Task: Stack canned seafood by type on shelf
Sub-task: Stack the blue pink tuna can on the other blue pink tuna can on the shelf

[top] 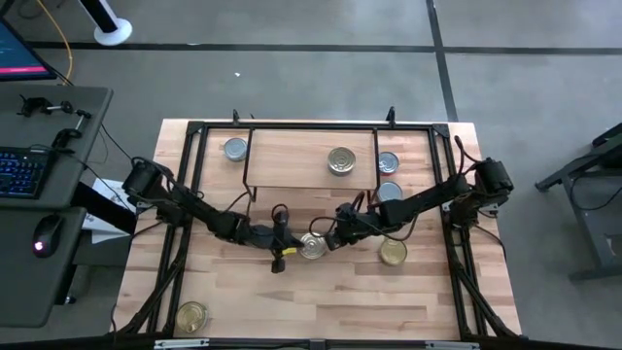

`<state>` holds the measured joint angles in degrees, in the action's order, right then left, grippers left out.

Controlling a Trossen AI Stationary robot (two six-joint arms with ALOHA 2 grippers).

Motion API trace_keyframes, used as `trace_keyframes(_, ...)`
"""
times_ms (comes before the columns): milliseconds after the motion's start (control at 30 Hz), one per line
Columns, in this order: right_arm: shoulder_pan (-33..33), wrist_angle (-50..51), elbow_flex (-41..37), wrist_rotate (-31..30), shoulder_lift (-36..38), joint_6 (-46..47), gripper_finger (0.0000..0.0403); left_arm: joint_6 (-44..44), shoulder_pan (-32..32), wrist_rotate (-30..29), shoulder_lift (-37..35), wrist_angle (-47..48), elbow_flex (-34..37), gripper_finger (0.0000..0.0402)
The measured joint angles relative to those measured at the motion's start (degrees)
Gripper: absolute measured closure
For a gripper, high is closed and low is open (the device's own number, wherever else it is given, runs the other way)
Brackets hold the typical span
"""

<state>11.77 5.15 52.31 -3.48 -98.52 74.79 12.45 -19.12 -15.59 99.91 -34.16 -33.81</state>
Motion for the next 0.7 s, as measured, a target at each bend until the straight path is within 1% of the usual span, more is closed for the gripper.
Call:
trace_keyframes(133, -0.2, -0.1, 0.0, -0.7, -0.4, 3.1, 0.0403, 0.0, 0.0, 0.9, 1.8, -1.6, -0.1, 0.0402)
trace_keyframes(367, 0.3, -0.4, 0.0, 1.0, -2.6, 5.3, 0.0403, 0.3, 0.0, 1.1, 2.5, -1.9, -0.1, 0.0402)
trace_keyframes(600, 1.4, -7.1, 0.2, 0.9, -2.5, 6.2, 0.0403, 0.4, -0.1, 1.5, 2.5, -0.5, 0.1, 0.0402)
trace_keyframes(700, 1.8, -6.3, 2.2, 0.9, -2.4, 5.9, 0.0403, 0.9, -0.3, 2.6, 2.4, -0.5, 0.1, 0.0402)
